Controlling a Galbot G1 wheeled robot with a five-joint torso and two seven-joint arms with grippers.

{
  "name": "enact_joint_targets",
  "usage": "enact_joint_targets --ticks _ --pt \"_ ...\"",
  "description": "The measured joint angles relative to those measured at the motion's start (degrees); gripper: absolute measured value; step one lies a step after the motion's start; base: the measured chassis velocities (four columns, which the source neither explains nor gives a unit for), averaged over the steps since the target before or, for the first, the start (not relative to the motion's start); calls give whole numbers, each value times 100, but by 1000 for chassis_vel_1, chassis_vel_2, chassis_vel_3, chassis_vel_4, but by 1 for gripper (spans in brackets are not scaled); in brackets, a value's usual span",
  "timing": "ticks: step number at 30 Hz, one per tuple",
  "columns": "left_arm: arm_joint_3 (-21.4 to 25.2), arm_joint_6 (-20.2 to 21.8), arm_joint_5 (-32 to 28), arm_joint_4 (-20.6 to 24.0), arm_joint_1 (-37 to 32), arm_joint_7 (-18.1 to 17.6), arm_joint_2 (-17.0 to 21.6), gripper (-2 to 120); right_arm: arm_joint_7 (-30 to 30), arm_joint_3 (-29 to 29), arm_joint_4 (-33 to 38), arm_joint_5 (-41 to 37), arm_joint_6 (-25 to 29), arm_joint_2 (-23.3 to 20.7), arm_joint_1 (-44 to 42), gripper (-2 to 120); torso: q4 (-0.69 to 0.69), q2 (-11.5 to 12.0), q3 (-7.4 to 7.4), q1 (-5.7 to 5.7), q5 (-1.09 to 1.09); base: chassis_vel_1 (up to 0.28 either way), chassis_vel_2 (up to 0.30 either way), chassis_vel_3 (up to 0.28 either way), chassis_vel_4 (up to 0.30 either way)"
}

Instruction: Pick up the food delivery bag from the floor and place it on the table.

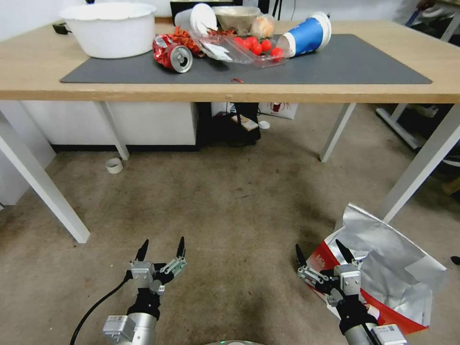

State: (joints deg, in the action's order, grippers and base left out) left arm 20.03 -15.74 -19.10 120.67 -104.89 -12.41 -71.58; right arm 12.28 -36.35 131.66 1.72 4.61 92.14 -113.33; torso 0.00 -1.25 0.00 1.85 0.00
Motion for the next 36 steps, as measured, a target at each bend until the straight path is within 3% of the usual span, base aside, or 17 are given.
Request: enact_joint_targets --ticks 15,19,22,23,26,27,29,31,33,35,36 --pt "8 -50 94 -101 48 116 -41 100 -3 -137 185 -95 -47 0 25 100 0 -27 0 1 1 0 0 0 0" --pt "38 -34 143 -102 49 113 -29 100 -26 -625 451 -507 -473 -393 352 100 0 -35 0 4 1 0 0 0 0" --pt "61 32 158 -58 48 90 -22 100 -48 -1370 334 -1132 -961 -1337 647 100 0 -41 0 5 1 0 0 0 0" --pt "61 32 158 -58 48 90 -22 100 -48 -1370 334 -1132 -961 -1337 647 100 0 -41 0 5 1 0 0 0 0" --pt "73 79 182 -16 37 24 -23 100 155 -1890 -196 -1632 -1062 -2434 746 100 0 -45 0 6 1 0 0 0 0" --pt "73 79 182 -16 37 24 -23 100 155 -1890 -196 -1632 -1062 -2434 746 100 0 -45 0 6 1 0 0 0 0" --pt "75 97 206 0 27 25 -30 100 400 -2060 -716 -1861 -1063 -3092 840 100 -1 -48 0 7 4 0 0 0 0" --pt "74 102 211 2 26 30 -30 100 453 -2074 -838 -1896 -1056 -3238 873 100 -1 -49 0 7 4 0 0 0 0" --pt "63 143 250 20 33 31 -78 100 537 -2051 -1450 -1966 -1063 -4000 1070 100 1 -51 0 8 3 0 0 0 0" --pt "59 156 258 30 34 24 -90 100 548 -2023 -1599 -1975 -1064 -4169 1126 100 -1 -52 0 8 2 0 0 0 0" --pt "53 186 269 49 27 12 -118 100 582 -1946 -1956 -2017 -1065 -4565 1289 100 1 -54 0 8 3 0 0 0 0"
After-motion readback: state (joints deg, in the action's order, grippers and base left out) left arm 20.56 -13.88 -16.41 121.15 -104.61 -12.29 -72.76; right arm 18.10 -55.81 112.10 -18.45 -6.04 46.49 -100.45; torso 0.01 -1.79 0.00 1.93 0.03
